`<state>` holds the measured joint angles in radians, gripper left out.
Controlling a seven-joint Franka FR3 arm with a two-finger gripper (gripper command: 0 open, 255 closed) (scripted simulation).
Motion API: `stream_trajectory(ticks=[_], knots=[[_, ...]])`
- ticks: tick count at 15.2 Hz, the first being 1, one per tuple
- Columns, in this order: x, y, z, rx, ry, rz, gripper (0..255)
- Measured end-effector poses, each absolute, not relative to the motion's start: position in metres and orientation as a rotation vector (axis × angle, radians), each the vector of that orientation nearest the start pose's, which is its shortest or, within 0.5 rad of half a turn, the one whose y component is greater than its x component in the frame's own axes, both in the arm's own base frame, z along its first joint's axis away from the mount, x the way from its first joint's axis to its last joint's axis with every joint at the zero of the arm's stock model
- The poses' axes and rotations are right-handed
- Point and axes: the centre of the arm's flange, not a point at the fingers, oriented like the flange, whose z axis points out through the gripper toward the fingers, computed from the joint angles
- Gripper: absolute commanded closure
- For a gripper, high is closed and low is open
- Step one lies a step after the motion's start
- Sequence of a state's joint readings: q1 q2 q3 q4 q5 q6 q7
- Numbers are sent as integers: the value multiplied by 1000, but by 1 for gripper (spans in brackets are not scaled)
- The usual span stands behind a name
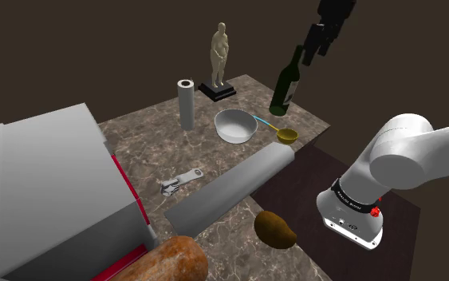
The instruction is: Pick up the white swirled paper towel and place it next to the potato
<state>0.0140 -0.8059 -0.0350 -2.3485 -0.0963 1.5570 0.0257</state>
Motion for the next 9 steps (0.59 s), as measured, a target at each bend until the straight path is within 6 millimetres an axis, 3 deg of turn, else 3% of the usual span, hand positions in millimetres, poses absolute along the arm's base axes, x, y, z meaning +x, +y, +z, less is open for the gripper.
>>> stream_trajectory(ticks=[4,9], knots=[[322,-7,590,-3209,73,-23,0],[375,21,566,-3202,100,-26,0]])
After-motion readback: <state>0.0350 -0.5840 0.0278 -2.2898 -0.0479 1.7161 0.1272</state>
